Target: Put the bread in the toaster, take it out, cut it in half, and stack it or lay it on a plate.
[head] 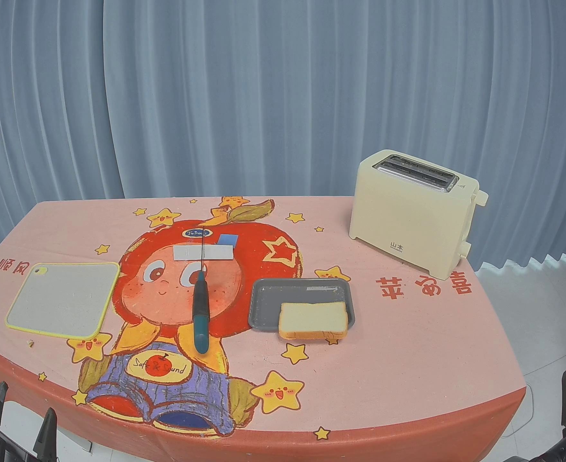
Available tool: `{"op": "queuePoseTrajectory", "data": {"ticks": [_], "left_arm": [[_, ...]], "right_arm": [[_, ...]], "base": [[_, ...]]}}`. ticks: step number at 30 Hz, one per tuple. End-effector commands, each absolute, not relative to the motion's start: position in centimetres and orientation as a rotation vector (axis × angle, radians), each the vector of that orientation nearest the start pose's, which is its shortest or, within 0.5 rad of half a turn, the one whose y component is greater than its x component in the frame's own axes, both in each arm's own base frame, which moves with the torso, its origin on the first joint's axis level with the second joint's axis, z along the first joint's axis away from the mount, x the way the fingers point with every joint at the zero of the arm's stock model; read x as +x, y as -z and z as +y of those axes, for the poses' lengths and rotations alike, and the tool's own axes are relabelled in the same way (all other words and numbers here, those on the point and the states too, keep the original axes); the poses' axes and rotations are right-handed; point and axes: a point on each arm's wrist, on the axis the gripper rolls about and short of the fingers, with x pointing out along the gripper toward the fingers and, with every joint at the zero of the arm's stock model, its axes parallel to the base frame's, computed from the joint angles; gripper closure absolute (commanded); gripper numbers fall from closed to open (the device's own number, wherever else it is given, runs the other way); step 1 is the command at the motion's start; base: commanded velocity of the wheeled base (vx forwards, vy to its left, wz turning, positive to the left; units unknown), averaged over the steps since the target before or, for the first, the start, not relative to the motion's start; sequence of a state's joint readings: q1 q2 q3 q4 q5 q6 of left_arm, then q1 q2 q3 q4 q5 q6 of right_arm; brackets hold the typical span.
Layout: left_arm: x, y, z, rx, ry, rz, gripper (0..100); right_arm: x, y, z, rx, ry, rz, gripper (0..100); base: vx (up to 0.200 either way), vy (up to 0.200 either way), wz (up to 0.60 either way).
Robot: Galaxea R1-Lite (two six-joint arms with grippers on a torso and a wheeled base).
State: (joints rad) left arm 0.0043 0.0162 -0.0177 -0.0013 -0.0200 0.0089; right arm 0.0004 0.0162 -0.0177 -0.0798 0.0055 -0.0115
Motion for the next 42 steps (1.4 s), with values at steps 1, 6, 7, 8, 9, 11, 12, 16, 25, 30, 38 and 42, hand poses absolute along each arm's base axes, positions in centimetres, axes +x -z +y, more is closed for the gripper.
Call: {"op": "queuePoseTrajectory", "data": {"ticks": [1, 6, 7, 8, 9, 11, 12, 16, 25, 30, 38, 42], "left_arm": [[-2.3, -7.6, -0.1, 0.009, 0.015, 0.0, 0], [-2.3, -7.6, -0.1, 0.009, 0.014, 0.0, 0], [-2.3, -7.6, -0.1, 0.009, 0.015, 0.0, 0], [-2.3, -7.6, -0.1, 0.009, 0.015, 0.0, 0], [-2.3, -7.6, -0.1, 0.009, 0.015, 0.0, 0], [-2.3, -7.6, -0.1, 0.009, 0.015, 0.0, 0], [-2.3, -7.6, -0.1, 0.008, 0.014, 0.0, 0], [-2.3, -7.6, -0.1, 0.009, 0.015, 0.0, 0], [-2.3, -7.6, -0.1, 0.009, 0.015, 0.0, 0], [-2.3, -7.6, -0.1, 0.009, 0.015, 0.0, 0], [-2.3, -7.6, -0.1, 0.009, 0.014, 0.0, 0], [-2.3, -7.6, -0.1, 0.009, 0.015, 0.0, 0]], "right_arm": [[-2.3, -8.3, 0.0, -0.011, -0.01, -0.074, 0], [-2.3, -8.3, 0.0, -0.014, -0.015, -0.075, 0], [-2.3, -8.4, 0.0, -0.014, -0.016, -0.08, 0], [-2.3, -8.4, 0.0, -0.015, -0.016, -0.084, 0], [-2.3, -8.5, 0.0, -0.015, -0.016, -0.089, 0], [-2.3, -8.6, 0.0, -0.013, -0.016, -0.103, 0], [-2.4, -8.7, 0.0, -0.013, -0.018, -0.111, 0], [-2.4, -8.8, 0.1, -0.015, -0.044, -0.117, 0], [-2.4, -9.0, 0.2, -0.016, -0.076, -0.111, 0], [-2.1, -9.5, 0.2, -0.016, -0.093, -0.08, 0], [-1.7, -10.7, 0.3, -0.018, -0.133, -0.044, 0], [-1.4, -11.3, 0.3, -0.02, -0.138, -0.027, 0]], "base": [[0.0, 0.0, 0.0], [0.0, 0.0, 0.0], [0.0, 0.0, 0.0], [0.0, 0.0, 0.0], [0.0, 0.0, 0.0], [0.0, 0.0, 0.0], [0.0, 0.0, 0.0], [0.0, 0.0, 0.0], [0.0, 0.0, 0.0], [0.0, 0.0, 0.0], [0.0, 0.0, 0.0], [0.0, 0.0, 0.0]]}}
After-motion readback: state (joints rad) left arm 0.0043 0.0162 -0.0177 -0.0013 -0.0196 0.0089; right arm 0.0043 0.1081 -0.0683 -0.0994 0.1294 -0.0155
